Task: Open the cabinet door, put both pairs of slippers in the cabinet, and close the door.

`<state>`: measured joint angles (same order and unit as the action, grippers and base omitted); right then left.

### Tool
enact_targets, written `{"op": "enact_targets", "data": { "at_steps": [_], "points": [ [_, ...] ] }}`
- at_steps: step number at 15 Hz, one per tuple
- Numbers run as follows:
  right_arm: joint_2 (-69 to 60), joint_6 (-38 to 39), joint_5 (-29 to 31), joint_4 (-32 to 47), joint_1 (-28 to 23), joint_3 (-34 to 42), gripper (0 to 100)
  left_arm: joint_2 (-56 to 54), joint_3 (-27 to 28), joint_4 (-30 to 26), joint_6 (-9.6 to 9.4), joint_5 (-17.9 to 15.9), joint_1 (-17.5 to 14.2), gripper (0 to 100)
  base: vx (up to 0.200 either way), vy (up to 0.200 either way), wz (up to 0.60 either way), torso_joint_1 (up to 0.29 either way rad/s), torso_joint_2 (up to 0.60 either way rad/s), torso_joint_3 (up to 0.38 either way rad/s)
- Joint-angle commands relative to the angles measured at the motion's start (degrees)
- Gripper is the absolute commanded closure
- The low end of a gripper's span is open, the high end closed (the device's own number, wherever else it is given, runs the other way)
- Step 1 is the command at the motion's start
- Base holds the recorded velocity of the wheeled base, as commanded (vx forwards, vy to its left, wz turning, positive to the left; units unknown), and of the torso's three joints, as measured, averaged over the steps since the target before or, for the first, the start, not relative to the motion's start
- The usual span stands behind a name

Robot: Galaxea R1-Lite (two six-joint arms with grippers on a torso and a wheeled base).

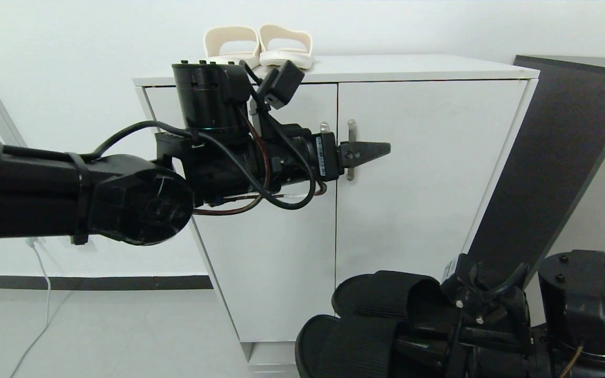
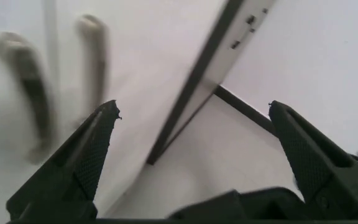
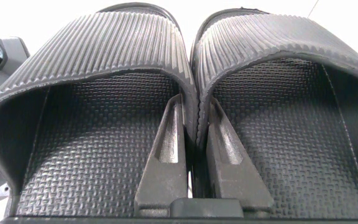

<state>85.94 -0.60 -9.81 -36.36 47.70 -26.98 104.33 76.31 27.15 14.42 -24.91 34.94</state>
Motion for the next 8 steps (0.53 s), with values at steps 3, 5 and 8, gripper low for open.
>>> {"op": "enact_targets", "data": {
  "at_steps": [3,5,8],
  "points": [
    [0.01,-0.02,-0.03,-0.02,0.02,0.00,100,4.22,3.84,0.01,-0.01,1.44,-1.63,0,0.000,0.000,0.00,0.000,0.00,0.000],
    [0.01,-0.02,-0.03,-0.02,0.02,0.08,100,5.80,5.25,-0.08,-0.01,1.53,-1.63,0,0.000,0.000,0.00,0.000,0.00,0.000],
    [0.01,-0.02,-0.03,-0.02,0.02,0.17,100,8.44,7.01,0.10,-0.01,1.53,-1.45,0,0.000,0.000,0.00,0.000,0.00,0.000]
  ]
}}
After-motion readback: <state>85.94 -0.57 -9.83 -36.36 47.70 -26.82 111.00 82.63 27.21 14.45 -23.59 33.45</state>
